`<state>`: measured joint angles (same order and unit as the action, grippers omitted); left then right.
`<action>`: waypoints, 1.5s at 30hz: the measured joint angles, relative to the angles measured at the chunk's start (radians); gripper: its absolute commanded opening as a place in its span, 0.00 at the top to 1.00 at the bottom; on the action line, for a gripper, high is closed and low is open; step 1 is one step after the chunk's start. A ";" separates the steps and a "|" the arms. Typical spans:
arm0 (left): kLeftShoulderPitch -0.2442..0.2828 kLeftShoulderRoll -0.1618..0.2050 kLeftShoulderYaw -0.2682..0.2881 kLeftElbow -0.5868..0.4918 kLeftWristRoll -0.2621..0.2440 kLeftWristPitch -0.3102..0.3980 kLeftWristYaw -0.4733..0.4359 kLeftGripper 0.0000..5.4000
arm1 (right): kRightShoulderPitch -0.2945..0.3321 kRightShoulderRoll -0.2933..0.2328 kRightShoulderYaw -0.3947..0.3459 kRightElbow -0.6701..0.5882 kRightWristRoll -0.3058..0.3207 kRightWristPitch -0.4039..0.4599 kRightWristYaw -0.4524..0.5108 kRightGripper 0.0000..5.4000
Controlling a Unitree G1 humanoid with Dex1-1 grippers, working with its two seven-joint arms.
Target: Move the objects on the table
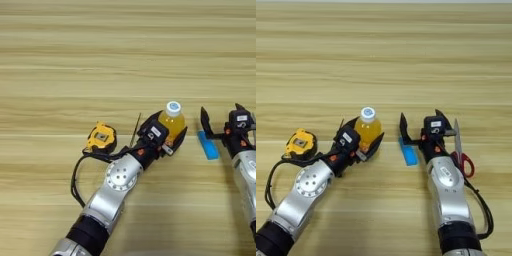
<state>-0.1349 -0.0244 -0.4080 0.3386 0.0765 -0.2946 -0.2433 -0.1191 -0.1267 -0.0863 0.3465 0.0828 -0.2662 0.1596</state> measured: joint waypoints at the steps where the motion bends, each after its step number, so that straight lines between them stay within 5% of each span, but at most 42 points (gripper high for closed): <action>1: 0.000 0.000 0.001 -0.001 0.000 0.000 0.000 0.36 | 0.000 0.000 0.000 0.000 0.000 0.000 0.000 0.00; 5: 0.006 0.000 0.011 -0.029 -0.001 0.005 0.004 0.36 | 0.000 0.000 0.000 0.000 0.000 0.001 0.000 0.00; 9: 0.025 0.002 0.050 -0.184 -0.004 0.048 0.012 0.36 | 0.001 0.001 0.001 -0.006 -0.001 0.004 -0.001 0.00; 13: 0.032 0.024 0.114 -0.342 -0.007 0.105 0.020 0.36 | 0.001 0.002 0.001 -0.019 -0.002 0.012 -0.002 0.00; 21: 0.035 0.076 0.229 -0.489 -0.026 0.211 0.027 0.36 | 0.002 0.002 0.001 -0.020 -0.003 0.017 -0.002 0.00; 27: 0.028 0.109 0.324 -0.465 -0.045 0.223 0.045 0.36 | 0.002 0.003 0.001 -0.021 -0.003 0.017 -0.002 0.00; 35: 0.013 0.163 0.447 -0.306 -0.049 0.184 0.076 0.36 | 0.002 0.003 0.001 -0.021 -0.003 0.017 -0.002 0.00; 45: -0.004 0.176 0.482 -0.182 -0.049 0.119 0.084 0.36 | 0.006 0.003 0.000 -0.026 -0.003 0.017 -0.001 0.00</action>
<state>-0.1386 0.1512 0.0743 0.1569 0.0277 -0.1755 -0.1589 -0.1128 -0.1235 -0.0862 0.3205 0.0800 -0.2489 0.1583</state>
